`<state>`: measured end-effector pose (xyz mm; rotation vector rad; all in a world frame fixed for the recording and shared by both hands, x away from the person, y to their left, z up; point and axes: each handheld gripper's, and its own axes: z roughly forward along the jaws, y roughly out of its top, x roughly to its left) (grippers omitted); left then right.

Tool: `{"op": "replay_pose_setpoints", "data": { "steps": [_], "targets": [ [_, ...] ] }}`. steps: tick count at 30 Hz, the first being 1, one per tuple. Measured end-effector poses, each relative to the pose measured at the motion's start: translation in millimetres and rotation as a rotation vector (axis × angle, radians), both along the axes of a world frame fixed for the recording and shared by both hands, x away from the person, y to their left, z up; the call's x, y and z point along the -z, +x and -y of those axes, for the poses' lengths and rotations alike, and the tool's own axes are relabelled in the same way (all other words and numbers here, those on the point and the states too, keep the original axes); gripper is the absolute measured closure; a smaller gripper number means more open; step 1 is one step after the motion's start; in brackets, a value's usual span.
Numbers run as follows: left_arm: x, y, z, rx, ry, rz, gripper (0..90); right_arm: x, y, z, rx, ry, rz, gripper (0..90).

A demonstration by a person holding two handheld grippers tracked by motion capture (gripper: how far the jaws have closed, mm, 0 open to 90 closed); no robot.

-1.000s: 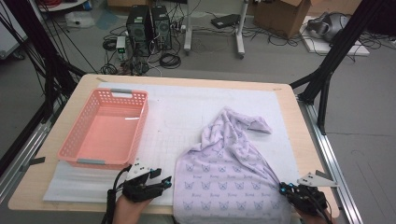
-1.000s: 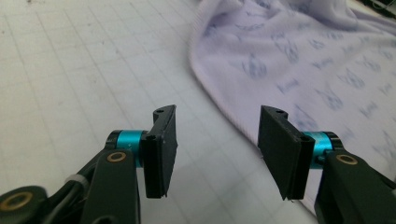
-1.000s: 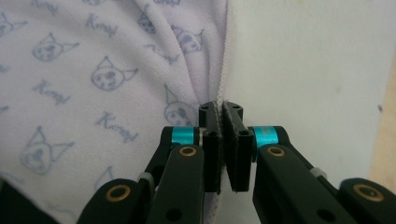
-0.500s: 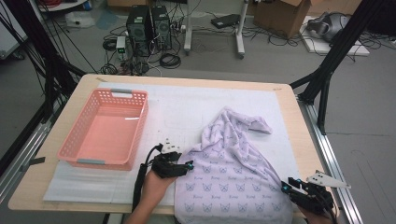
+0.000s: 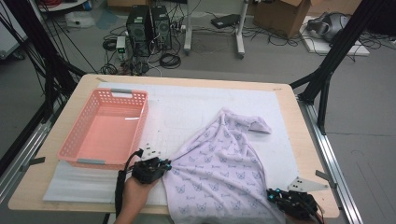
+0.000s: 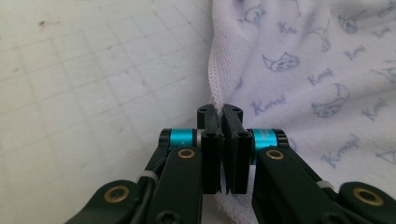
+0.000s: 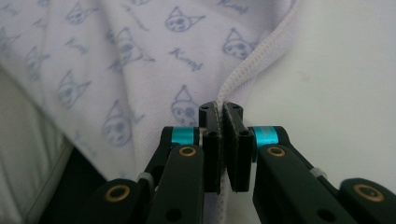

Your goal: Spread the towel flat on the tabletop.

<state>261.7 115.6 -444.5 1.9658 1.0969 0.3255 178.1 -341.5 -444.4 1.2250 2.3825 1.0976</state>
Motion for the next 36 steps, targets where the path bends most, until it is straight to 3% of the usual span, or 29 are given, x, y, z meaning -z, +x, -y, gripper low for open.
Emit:
{"op": "replay_pose_setpoints", "data": {
  "steps": [3,5,7,8,10,12,14,18,21,22,23,25,27,31,33,36],
  "targets": [
    [1.7,-11.5,-4.2,0.026,0.006,-0.001,87.0,-2.2,-4.9,4.4,0.021,-0.006,-0.021,86.8],
    [6.1,-16.4,-5.6,0.046,-0.025,-0.013,86.4,-2.6,-10.6,12.7,0.049,-0.016,-0.024,86.9],
    [8.5,-20.3,-6.2,0.046,-0.062,-0.008,80.4,-2.6,-16.0,19.7,0.066,-0.008,-0.03,86.8],
    [8.6,-20.6,-5.9,0.05,-0.078,-0.013,76.6,-2.8,-17.3,21.2,0.064,-0.004,-0.031,84.7],
    [8.2,-20.8,-5.1,0.044,-0.088,-0.005,61.4,-4.5,-15.2,21.9,0.087,0.008,-0.015,67.3],
    [4.7,-20.5,-4.0,0.044,-0.14,0.029,56.3,-9.2,-8.3,23.2,0.108,0.058,0.02,64.8],
    [1.4,-17.9,-3.1,0.043,-0.164,0.058,50.7,-13.4,3.4,22.3,0.118,0.066,0.069,62.8],
    [-2.0,-6.6,-0.5,0.037,-0.198,0.086,47.4,-15.7,41.6,19.2,0.136,0.062,0.104,62.6],
    [-2.1,-0.3,1.0,0.042,-0.215,0.092,46.9,-15.1,73.4,12.3,0.142,0.075,0.1,63.2],
    [-2.1,3.2,2.3,0.05,-0.225,0.087,46.9,-15.1,73.4,12.3,0.142,0.075,0.1,63.2],
    [-2.0,9.6,3.4,0.063,-0.224,0.095,47.0,-12.6,94.5,2.5,0.122,0.047,0.089,63.5],
    [-1.0,12.9,3.9,0.062,-0.238,0.088,47.0,-9.3,112.3,-8.4,0.106,0.012,0.089,63.6],
    [-1.3,13.8,5.1,0.078,-0.208,0.097,46.4,-7.1,123.5,-18.7,0.099,0.024,0.084,64.4],
    [-3.4,17.1,4.6,0.067,-0.216,0.101,46.2,-1.8,139.6,-35.1,0.09,-0.008,0.076,66.5],
    [-6.4,22.6,7.1,0.062,-0.234,0.105,45.6,2.2,143.6,-39.3,0.069,-0.017,0.057,75.6],
    [-9.2,28.3,11.4,0.067,-0.228,0.107,45.7,1.2,141.8,-39.9,0.052,-0.056,0.064,84.7]
  ]
}}
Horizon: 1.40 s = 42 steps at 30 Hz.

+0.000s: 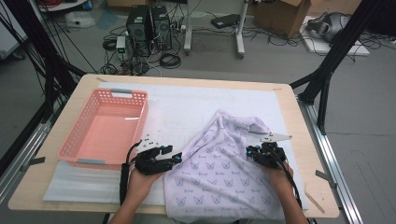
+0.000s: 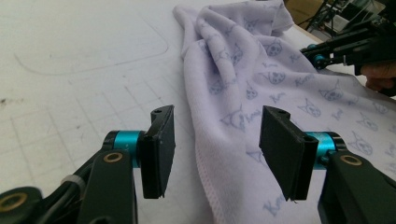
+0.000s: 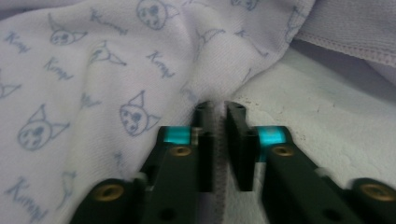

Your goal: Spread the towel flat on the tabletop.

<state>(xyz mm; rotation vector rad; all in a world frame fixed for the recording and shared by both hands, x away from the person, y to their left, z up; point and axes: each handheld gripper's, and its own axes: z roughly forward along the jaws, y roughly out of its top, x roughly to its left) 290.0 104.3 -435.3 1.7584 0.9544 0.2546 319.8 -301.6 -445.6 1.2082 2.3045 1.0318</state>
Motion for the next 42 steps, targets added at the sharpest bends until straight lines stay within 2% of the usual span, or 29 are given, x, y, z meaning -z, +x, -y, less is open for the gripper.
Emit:
{"op": "replay_pose_setpoints", "data": {
  "steps": [2,5,9,12,14,15,16,17,18,20,21,22,23,26,28,29,31,32,34,35,36,39,41,42],
  "targets": [
    [0.3,2.9,0.4,-0.004,-0.005,0.005,45.8,-2.4,-3.6,7.2,0.036,-0.038,0.005,85.4],
    [3.2,7.0,-0.7,-0.026,0.007,-0.01,45.9,-4.2,-14.5,30.7,0.097,-0.061,0.003,85.5],
    [5.0,12.8,-0.9,-0.049,0.001,-0.025,46.5,-4.6,-36.5,68.3,0.169,-0.049,-0.004,85.5],
    [1.7,18.8,4.7,-0.044,0.016,-0.043,48.2,-6.7,-52.7,87.3,0.217,-0.062,-0.02,85.4],
    [0.5,21.4,7.9,-0.039,0.021,-0.043,50.4,-7.9,-59.7,95.4,0.224,-0.039,-0.035,84.9],
    [0.9,27.0,15.1,-0.045,0.01,-0.035,51.0,-8.6,-61.8,97.2,0.213,-0.024,-0.034,84.1],
    [0.9,27.0,15.1,-0.045,0.01,-0.035,53.0,-9.2,-62.6,97.8,0.199,-0.004,-0.029,82.1],
    [2.3,30.8,18.1,-0.039,0.014,-0.042,53.6,-10.1,-62.7,96.9,0.192,0.008,-0.015,77.5],
    [4.2,39.5,26.4,-0.041,0.048,-0.068,53.6,-11.7,-62.3,95.8,0.19,0.017,0.003,72.6],
    [4.2,48.2,34.0,-0.043,0.06,-0.065,54.7,-14.6,-59.7,93.4,0.192,0.043,0.031,69.4],
    [4.2,48.2,34.0,-0.043,0.06,-0.065,54.8,-16.2,-58.1,91.9,0.19,0.048,0.043,68.5],
    [3.7,59.3,41.7,-0.05,0.089,-0.072,54.8,-17.1,-56.0,90.1,0.186,0.056,0.052,68.0],
    [3.7,59.3,41.7,-0.05,0.089,-0.072,54.8,-17.5,-53.8,88.3,0.182,0.057,0.061,67.5],
    [5.5,83.5,54.4,-0.066,0.137,-0.082,56.7,-17.4,-49.0,82.6,0.165,0.061,0.059,66.5],
    [7.4,88.8,57.1,-0.08,0.135,-0.082,58.4,-16.5,-47.9,79.5,0.152,0.056,0.059,66.1],
    [12.1,98.2,60.5,-0.094,0.141,-0.098,61.6,-16.3,-47.9,79.0,0.149,0.055,0.061,66.1],
    [17.0,105.5,65.2,-0.095,0.151,-0.121,64.2,-16.5,-47.9,79.8,0.146,0.06,0.064,66.0],
    [17.2,107.2,67.4,-0.098,0.148,-0.123,64.8,-16.4,-48.0,80.6,0.148,0.063,0.064,65.8],
    [17.4,109.5,72.2,-0.09,0.117,-0.127,64.4,-16.5,-48.1,82.5,0.15,0.068,0.064,65.6],
    [17.4,109.5,72.2,-0.09,0.117,-0.127,63.5,-16.2,-48.1,83.0,0.151,0.07,0.063,65.5],
    [17.4,108.6,78.9,-0.069,0.143,-0.126,62.2,-16.1,-48.0,83.8,0.151,0.07,0.063,65.5],
    [16.8,107.2,84.9,-0.04,0.12,-0.138,55.3,-15.1,-47.7,84.1,0.154,0.076,0.059,65.3],
    [16.4,101.8,97.5,-0.015,0.168,-0.108,48.0,-14.8,-47.3,83.1,0.149,0.074,0.057,65.3],
    [16.4,101.8,97.5,-0.015,0.168,-0.108,45.5,-14.7,-47.2,82.3,0.148,0.074,0.057,65.1]
  ]
}}
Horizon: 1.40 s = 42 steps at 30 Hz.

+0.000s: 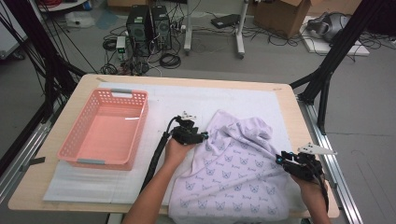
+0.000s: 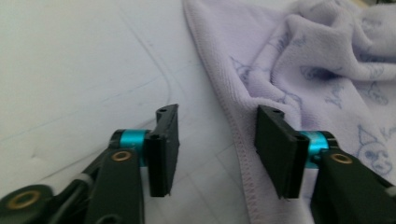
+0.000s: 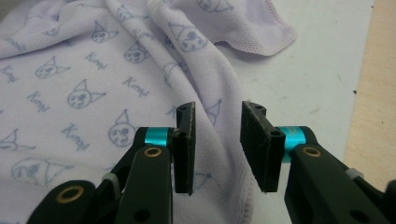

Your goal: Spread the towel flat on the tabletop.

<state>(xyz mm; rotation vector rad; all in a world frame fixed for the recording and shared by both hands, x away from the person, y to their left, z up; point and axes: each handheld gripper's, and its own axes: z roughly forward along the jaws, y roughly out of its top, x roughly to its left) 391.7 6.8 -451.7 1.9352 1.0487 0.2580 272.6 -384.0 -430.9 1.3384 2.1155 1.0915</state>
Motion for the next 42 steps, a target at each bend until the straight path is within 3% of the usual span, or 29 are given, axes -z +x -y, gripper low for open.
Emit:
{"op": "replay_pose_setpoints", "data": {
  "steps": [3,5,8,9,10,11,14,16,20,25,27,28,32,33,35,36,39,40,42],
  "targets": [
    [0.1,-4.6,10.6,0.023,0.022,0.014,44.5,0.9,1.2,-2.4,-0.001,-0.001,0.0,64.8],
    [-0.8,-10.5,20.9,0.049,0.115,0.073,45.9,1.6,2.4,-3.7,0.0,0.0,-0.003,64.3],
    [-2.1,-13.7,23.1,0.07,0.141,0.088,61.7,2.1,5.7,-6.3,0.004,0.006,-0.009,62.2],
    [-2.6,-13.1,21.3,0.082,0.111,0.051,85.9,2.1,7.4,-7.4,0.003,0.005,-0.007,61.5],
    [-2.6,-13.1,21.3,0.082,0.111,0.051,87.1,2.0,9.0,-8.7,0.004,0.009,-0.006,60.8],
    [-4.2,-13.2,16.6,0.076,0.1,0.027,87.5,1.7,10.5,-9.9,0.004,0.007,-0.005,60.5],
    [-7.6,-14.6,7.5,0.067,0.117,0.021,87.8,1.3,14.4,-13.0,-0.004,0.003,-0.002,60.4],
    [-15.3,-22.3,-14.8,0.013,0.077,0.054,88.0,1.2,17.0,-14.5,0.0,0.004,-0.007,60.3],
    [-19.4,-36.1,-46.9,-0.029,0.09,0.071,88.1,1.0,26.1,-16.6,0.011,0.021,-0.007,59.9],
    [-21.1,-55.2,-80.7,-0.096,0.054,0.085,88.1,4.9,38.7,-28.0,0.005,0.016,-0.02,57.4],
    [-21.3,-58.9,-85.9,-0.105,0.054,0.088,88.1,6.5,42.9,-34.3,-0.009,0.009,-0.036,57.1],
    [-20.0,-67.5,-94.3,-0.115,0.032,0.086,88.1,7.2,44.9,-38.0,-0.017,0.003,-0.042,57.2],
    [-13.9,-78.4,-101.0,-0.107,0.012,0.065,88.0,11.5,51.8,-49.5,-0.044,-0.034,-0.068,59.3],
    [-9.1,-81.8,-102.5,-0.095,0.012,0.052,88.0,13.9,53.7,-53.8,-0.061,-0.07,-0.071,67.9],
    [-6.9,-82.2,-102.3,-0.092,0.005,0.046,87.7,11.8,52.0,-52.5,-0.089,-0.085,-0.079,86.8],
    [-5.1,-82.0,-101.5,-0.092,-0.001,0.039,87.7,11.8,52.0,-52.5,-0.089,-0.085,-0.079,86.8],
    [-3.1,-80.9,-97.0,-0.059,-0.012,0.026,86.7,6.7,36.8,-41.4,-0.078,-0.174,-0.087,90.0],
    [-3.1,-80.9,-97.0,-0.059,-0.012,0.026,84.9,6.7,36.8,-41.4,-0.078,-0.174,-0.087,90.0],
    [-3.5,-77.5,-95.2,-0.049,-0.079,0.018,72.0,6.5,18.3,-17.9,-0.044,-0.154,-0.087,90.0]
  ]
}}
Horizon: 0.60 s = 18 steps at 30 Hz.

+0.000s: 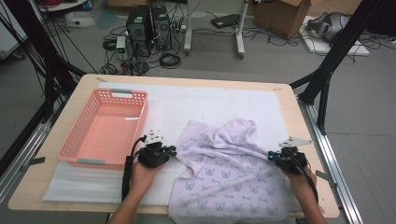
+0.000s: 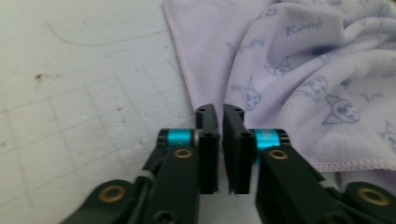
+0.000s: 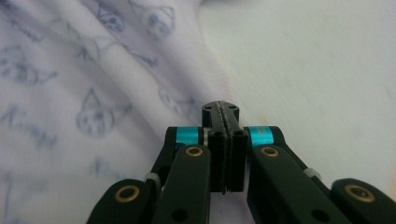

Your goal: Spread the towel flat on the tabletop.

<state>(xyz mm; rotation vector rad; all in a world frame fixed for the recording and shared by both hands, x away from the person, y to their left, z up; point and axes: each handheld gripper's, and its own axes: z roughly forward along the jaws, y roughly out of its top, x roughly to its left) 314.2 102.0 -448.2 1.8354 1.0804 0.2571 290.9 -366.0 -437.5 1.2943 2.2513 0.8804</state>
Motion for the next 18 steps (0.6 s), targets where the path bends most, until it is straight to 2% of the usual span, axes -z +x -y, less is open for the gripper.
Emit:
{"op": "replay_pose_setpoints", "data": {
  "steps": [1,2,3,4,5,8,10,11,12,13,14,15,17,18],
  "targets": [
    [-1.5,1.9,0.7,-0.003,-0.024,0.006,68.0,0.3,-5.0,7.3,0.012,0.016,-0.001,90.0],
    [-1.5,1.9,0.7,-0.003,-0.024,0.006,61.9,0.3,-8.4,12.6,0.016,0.033,-0.005,89.8],
    [-3.5,4.5,2.4,-0.011,-0.028,0.021,58.8,-0.6,-10.0,15.4,0.015,0.045,0.0,88.8],
    [-6.4,9.8,5.5,-0.023,-0.033,0.063,58.5,-1.8,-10.0,15.7,0.006,0.059,0.012,84.0],
    [-7.5,13.1,6.5,-0.027,-0.039,0.068,56.5,-3.0,-8.1,13.9,0.0,0.066,0.021,81.0],
    [-9.4,21.1,9.6,-0.033,-0.02,0.059,53.2,-5.2,5.2,0.1,0.007,0.075,0.042,61.3],
    [-10.2,31.0,14.2,-0.036,-0.02,0.062,52.2,-2.8,17.5,-11.1,0.0,0.088,0.053,54.4],
    [-10.2,31.0,14.2,-0.036,-0.02,0.062,52.2,-0.1,23.6,-16.1,0.006,0.074,0.051,53.6],
    [-9.7,37.3,16.8,-0.04,-0.011,0.05,52.2,3.1,28.9,-20.5,0.019,0.047,0.035,55.4],
    [-9.7,37.3,16.8,-0.04,-0.011,0.05,52.1,6.6,32.5,-22.8,0.012,0.036,0.015,60.0],
    [-9.5,42.5,19.9,-0.035,-0.006,0.05,52.0,6.9,33.0,-21.6,0.006,0.065,0.017,69.6],
    [-9.6,45.1,21.6,-0.029,0.001,0.048,52.0,5.8,31.9,-19.2,-0.019,0.086,0.0,82.3],
    [-9.8,50.5,25.0,-0.022,0.013,0.039,51.5,4.1,23.4,-14.3,-0.038,0.052,0.003,86.0],
    [-9.6,52.6,26.7,-0.023,0.022,0.04,51.3,3.3,18.0,-9.5,-0.032,0.051,-0.006,86.4]
  ]
}}
